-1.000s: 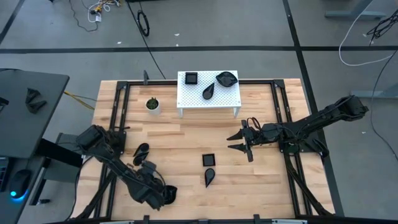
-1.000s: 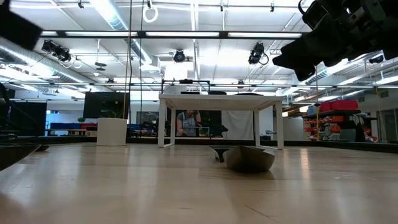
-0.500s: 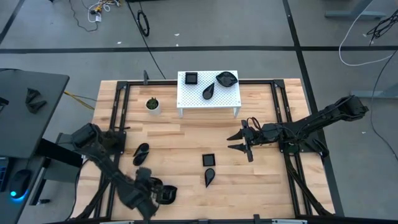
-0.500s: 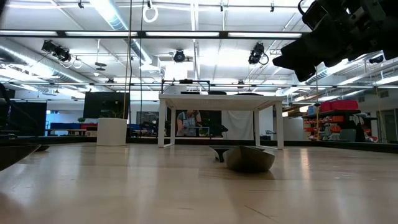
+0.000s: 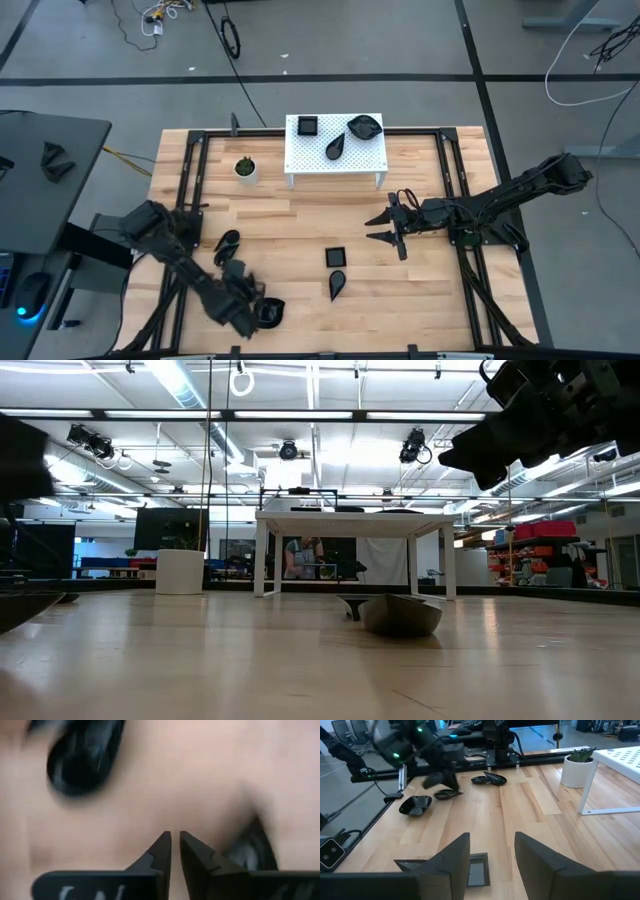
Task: Pick & Place Mini shaped plates
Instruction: Stack the black plate on top of the black plate on the shelf
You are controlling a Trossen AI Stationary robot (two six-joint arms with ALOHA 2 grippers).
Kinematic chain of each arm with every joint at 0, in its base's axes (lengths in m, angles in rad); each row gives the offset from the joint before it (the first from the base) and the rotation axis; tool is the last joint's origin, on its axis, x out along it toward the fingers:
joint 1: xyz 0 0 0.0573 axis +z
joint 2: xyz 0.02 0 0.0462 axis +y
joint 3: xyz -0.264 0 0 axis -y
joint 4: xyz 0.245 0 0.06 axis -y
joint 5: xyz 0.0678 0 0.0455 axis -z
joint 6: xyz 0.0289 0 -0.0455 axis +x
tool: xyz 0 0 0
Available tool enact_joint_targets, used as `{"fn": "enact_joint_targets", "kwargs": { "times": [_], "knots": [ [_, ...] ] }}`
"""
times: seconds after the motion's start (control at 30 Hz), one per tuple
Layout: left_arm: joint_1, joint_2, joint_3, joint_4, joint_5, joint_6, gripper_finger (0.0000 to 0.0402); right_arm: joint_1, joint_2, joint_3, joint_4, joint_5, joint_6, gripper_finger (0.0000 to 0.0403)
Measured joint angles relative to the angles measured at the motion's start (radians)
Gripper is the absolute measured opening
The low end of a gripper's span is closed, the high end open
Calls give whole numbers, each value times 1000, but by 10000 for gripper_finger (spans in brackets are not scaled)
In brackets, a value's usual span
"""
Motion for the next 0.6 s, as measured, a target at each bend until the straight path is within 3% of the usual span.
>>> {"fn": "enact_joint_targets", "kwargs": {
  "times": [0.1,0.2,0.33,0.5,0.6],
  "knots": [
    [65,0,-29,1,-97,66,24,0,0,0,0,0,1,157],
    [120,0,-23,-2,-100,198,15,0,0,0,0,0,4,157],
    [142,0,24,-58,12,371,15,0,0,0,0,0,4,157],
    [86,-26,73,-208,162,409,53,0,0,0,0,0,4,157],
    [31,-43,75,-197,256,392,82,0,0,0,0,0,3,157]
  ]
}}
